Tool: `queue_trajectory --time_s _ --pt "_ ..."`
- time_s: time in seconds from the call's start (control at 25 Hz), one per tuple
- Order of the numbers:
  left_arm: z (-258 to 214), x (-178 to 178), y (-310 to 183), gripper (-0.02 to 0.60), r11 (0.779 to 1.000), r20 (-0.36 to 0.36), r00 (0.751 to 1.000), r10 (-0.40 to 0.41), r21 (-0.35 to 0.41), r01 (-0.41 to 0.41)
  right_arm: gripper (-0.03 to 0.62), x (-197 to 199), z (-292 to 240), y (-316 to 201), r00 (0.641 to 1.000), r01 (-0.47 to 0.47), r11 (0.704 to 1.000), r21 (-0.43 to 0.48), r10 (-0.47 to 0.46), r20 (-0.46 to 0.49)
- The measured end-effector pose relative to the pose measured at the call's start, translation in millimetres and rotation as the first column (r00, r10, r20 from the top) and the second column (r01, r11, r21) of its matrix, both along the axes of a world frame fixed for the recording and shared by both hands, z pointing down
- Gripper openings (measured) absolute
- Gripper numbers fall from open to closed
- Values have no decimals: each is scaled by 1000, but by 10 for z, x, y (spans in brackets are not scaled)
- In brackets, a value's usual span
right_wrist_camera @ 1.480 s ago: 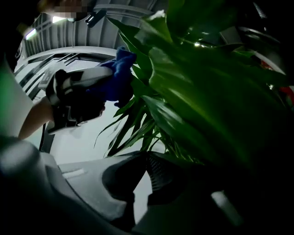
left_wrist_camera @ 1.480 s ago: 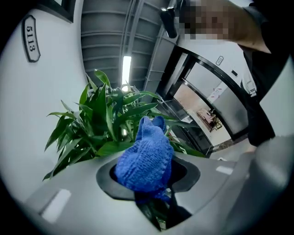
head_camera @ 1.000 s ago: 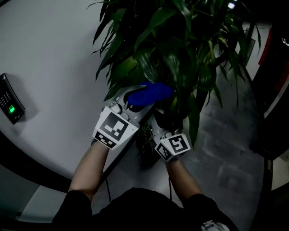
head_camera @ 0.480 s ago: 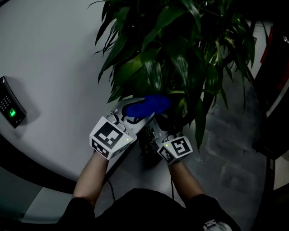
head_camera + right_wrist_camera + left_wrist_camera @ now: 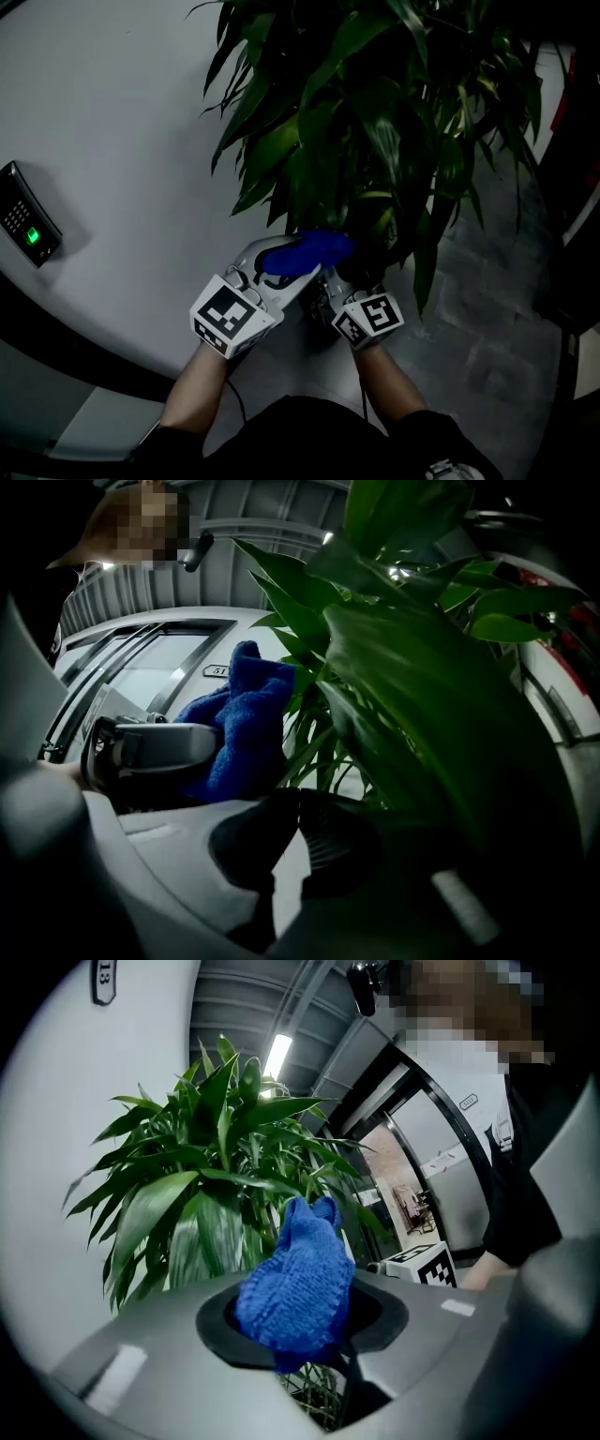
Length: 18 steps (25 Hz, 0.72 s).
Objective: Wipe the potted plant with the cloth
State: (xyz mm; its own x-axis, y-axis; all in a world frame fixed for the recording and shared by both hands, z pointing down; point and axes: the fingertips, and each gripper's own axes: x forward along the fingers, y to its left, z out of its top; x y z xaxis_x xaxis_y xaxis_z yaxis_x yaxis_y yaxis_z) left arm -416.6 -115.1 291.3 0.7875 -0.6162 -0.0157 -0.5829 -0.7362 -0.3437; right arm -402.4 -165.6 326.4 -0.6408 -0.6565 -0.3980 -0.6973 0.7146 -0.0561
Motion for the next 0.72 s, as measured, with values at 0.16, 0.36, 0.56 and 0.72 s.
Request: queue_trajectory --time_s 0.16,0.36,0.56,0.72 --pt "185 -149 24 155 993 -85 995 -60 -105 51 3 -103 140 42 1000 29 999 -36 -30 -10" --pt "358 -322 84 155 985 -155 983 -94 -160 69 3 -247 300 94 997 67 996 -61 -69 -23" --pt "463 -546 207 155 974 -244 961 -127 -213 74 3 -364 429 275 991 97 992 -83 -104 -89" --pt "569 -602 380 155 969 -308 944 -116 -243 39 3 -299 532 429 989 72 991 -115 -86 -117"
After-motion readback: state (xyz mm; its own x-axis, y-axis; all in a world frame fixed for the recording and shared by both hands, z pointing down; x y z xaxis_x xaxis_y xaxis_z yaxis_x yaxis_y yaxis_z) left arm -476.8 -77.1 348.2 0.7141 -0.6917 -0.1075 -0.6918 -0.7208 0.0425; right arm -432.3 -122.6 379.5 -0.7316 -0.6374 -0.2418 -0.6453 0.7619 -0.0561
